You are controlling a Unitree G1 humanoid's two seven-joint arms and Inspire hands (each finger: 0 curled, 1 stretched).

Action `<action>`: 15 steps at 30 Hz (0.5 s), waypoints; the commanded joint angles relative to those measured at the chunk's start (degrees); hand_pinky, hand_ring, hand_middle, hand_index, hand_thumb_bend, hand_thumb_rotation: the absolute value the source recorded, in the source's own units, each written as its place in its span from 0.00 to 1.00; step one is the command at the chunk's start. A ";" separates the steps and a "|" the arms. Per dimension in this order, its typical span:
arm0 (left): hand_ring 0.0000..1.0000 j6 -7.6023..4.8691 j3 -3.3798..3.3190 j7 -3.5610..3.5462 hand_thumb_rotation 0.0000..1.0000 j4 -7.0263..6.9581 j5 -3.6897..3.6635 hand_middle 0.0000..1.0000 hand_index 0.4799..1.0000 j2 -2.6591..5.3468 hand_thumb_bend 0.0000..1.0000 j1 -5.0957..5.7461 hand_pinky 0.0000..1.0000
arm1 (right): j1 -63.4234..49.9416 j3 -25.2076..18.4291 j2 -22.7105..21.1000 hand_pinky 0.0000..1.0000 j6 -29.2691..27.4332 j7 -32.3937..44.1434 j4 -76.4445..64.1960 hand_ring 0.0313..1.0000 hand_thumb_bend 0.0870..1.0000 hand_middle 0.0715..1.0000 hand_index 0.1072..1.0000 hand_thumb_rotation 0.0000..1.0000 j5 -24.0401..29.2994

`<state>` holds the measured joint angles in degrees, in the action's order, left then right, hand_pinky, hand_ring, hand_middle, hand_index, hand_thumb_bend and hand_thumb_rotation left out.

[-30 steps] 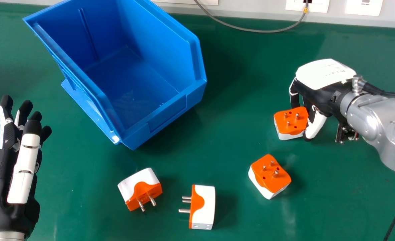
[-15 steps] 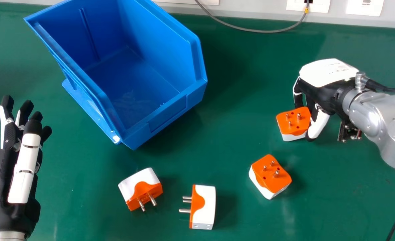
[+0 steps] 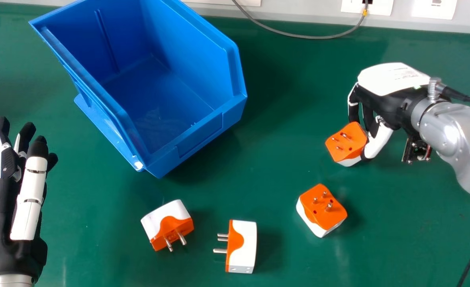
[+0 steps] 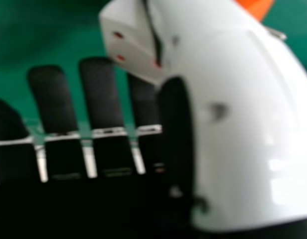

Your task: Pick all objects and put in blue box

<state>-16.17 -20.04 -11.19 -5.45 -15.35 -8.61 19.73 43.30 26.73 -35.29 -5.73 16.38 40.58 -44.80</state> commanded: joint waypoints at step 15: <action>0.95 1.08 -0.49 0.50 0.76 -1.70 0.06 0.98 0.92 -0.32 0.28 -0.07 0.88 | -1.27 -2.86 -1.29 0.13 -1.12 -1.88 -1.85 0.39 0.46 0.45 0.43 0.00 3.23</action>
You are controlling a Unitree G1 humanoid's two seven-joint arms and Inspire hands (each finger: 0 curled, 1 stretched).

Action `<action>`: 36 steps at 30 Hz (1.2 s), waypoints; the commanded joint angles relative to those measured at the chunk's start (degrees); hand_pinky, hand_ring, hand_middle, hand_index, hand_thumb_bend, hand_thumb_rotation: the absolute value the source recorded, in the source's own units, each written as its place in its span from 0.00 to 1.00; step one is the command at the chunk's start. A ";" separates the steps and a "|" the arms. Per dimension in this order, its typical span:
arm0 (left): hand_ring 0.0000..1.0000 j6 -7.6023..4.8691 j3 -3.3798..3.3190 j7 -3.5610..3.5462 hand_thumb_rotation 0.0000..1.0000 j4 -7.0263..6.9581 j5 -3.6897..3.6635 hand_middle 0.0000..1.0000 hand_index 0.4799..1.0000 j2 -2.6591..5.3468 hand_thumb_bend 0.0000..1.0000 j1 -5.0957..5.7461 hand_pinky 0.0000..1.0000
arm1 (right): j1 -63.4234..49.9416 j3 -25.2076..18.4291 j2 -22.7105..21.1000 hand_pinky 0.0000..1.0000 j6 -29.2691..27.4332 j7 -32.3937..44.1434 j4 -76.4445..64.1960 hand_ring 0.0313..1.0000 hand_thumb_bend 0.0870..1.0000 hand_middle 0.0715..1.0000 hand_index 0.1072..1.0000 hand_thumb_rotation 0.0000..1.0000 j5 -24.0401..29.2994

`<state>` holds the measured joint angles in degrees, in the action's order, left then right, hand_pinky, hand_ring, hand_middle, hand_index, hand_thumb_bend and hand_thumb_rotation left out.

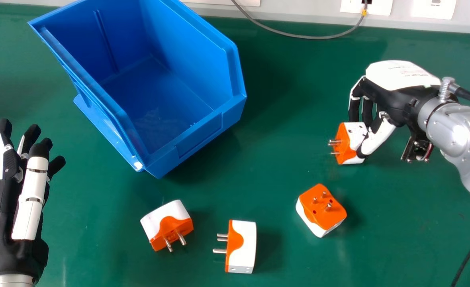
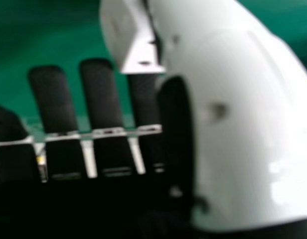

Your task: Pick all objects and put in blue box

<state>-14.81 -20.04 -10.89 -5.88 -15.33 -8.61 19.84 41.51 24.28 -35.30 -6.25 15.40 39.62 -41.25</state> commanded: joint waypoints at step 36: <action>0.94 0.66 -0.17 0.43 0.73 -2.16 -0.69 0.96 0.89 0.08 0.26 -0.62 0.86 | 0.02 0.77 -1.85 0.41 -1.15 2.93 -4.75 0.53 0.48 0.59 0.49 0.10 -2.20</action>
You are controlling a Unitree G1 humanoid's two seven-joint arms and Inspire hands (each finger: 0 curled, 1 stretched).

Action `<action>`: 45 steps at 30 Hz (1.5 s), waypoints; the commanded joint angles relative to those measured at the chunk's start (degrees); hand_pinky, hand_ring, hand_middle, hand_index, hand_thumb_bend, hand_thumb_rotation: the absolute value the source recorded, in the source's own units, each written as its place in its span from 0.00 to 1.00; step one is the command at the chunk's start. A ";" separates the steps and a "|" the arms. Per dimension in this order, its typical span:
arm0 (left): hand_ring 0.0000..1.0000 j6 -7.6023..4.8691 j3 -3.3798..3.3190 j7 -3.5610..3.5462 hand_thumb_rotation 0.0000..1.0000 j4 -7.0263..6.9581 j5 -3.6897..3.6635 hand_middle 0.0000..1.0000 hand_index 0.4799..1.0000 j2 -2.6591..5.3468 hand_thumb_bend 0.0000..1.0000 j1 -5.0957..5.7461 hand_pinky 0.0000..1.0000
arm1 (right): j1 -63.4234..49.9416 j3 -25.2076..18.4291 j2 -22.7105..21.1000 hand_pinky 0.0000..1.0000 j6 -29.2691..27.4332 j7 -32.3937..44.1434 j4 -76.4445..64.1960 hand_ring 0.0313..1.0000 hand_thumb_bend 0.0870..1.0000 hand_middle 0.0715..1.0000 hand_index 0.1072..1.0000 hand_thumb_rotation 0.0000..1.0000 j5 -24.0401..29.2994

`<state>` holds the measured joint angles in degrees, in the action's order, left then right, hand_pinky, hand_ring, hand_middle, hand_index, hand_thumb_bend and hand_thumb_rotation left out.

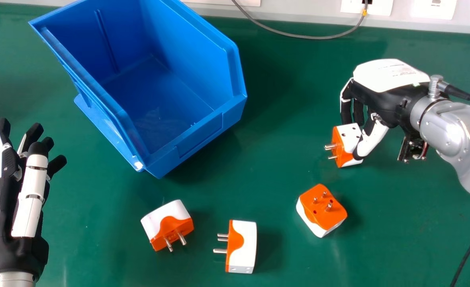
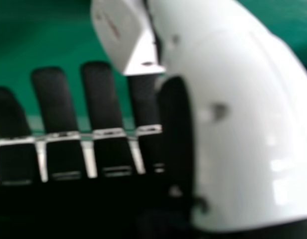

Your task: Pick all objects and put in blue box

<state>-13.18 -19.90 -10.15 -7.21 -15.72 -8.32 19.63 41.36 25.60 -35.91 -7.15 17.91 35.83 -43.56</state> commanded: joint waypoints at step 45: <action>0.95 -1.37 -0.95 -1.46 0.70 -1.37 0.69 0.98 0.94 -0.48 0.28 -0.02 0.87 | -1.66 0.66 1.98 0.52 4.17 4.95 -2.84 0.67 0.63 0.79 0.80 0.26 0.42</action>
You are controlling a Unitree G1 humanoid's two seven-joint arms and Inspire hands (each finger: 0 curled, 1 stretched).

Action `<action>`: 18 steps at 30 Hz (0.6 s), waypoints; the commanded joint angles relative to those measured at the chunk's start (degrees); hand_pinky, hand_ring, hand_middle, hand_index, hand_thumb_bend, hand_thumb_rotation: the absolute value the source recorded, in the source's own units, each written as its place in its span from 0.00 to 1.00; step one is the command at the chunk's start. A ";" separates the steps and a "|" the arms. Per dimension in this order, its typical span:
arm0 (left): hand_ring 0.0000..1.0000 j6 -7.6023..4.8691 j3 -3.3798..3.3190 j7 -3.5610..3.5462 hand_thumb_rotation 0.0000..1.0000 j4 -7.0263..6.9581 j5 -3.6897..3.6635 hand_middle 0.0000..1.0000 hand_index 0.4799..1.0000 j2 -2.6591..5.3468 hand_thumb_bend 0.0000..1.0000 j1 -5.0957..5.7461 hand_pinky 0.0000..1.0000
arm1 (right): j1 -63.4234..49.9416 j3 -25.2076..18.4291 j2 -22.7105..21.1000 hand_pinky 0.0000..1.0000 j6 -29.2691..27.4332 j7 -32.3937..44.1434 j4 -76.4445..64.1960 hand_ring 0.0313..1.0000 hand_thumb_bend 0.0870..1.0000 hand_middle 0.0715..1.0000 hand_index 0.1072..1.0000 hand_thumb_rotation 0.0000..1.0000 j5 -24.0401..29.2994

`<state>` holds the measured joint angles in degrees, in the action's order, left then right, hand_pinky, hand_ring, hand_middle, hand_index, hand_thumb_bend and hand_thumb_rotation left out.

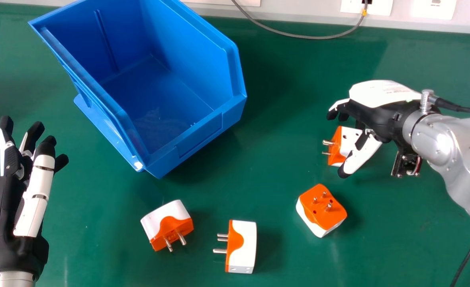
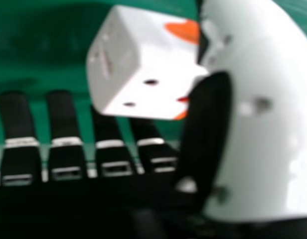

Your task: Pick all objects and put in blue box

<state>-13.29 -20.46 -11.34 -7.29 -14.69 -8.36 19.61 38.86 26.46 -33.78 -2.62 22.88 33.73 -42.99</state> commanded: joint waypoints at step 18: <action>0.95 -0.92 -0.31 -0.45 0.73 -1.54 -1.18 0.98 0.95 -0.15 0.29 -0.63 0.88 | 2.57 2.79 -0.44 0.47 -8.13 -12.01 7.50 0.58 0.56 0.64 0.69 0.11 -4.59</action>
<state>-13.28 -20.50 -11.92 -7.36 -15.62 -8.32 19.31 39.31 29.29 -33.66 -9.92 12.78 40.57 -47.24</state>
